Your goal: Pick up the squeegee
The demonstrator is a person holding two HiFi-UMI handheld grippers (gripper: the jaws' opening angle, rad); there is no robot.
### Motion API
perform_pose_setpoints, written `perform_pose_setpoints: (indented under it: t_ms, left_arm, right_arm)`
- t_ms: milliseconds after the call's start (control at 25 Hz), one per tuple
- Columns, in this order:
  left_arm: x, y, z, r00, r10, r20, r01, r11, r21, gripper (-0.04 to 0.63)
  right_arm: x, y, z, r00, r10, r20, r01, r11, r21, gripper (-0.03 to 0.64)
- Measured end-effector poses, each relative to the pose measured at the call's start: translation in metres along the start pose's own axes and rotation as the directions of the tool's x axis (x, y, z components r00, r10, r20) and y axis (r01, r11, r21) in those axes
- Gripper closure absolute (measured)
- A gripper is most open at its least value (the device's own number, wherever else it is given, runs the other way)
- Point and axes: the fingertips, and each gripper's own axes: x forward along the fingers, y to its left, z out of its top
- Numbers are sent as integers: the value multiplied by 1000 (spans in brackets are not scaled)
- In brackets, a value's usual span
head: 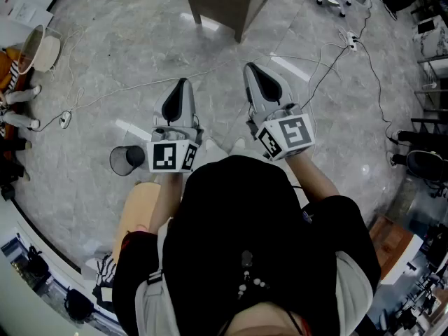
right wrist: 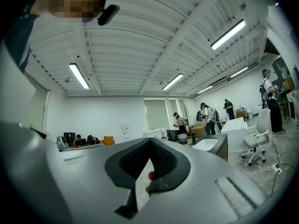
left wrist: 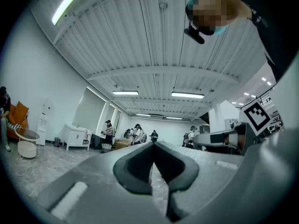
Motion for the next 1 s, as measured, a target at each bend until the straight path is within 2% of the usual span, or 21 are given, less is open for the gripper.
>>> perform_pose_setpoints:
  t_ms: [680,1000]
  left_arm:
    - [-14,21,1,999,-40,1,40,999,6,595]
    - [-29,41,7,998,-54,19,53,998,25,595]
  right_arm:
    - [13,36,-17,1000,-7,-17,7,1000,-20,615]
    - [20,56,-19,999,-42,19,42,999,-9,615]
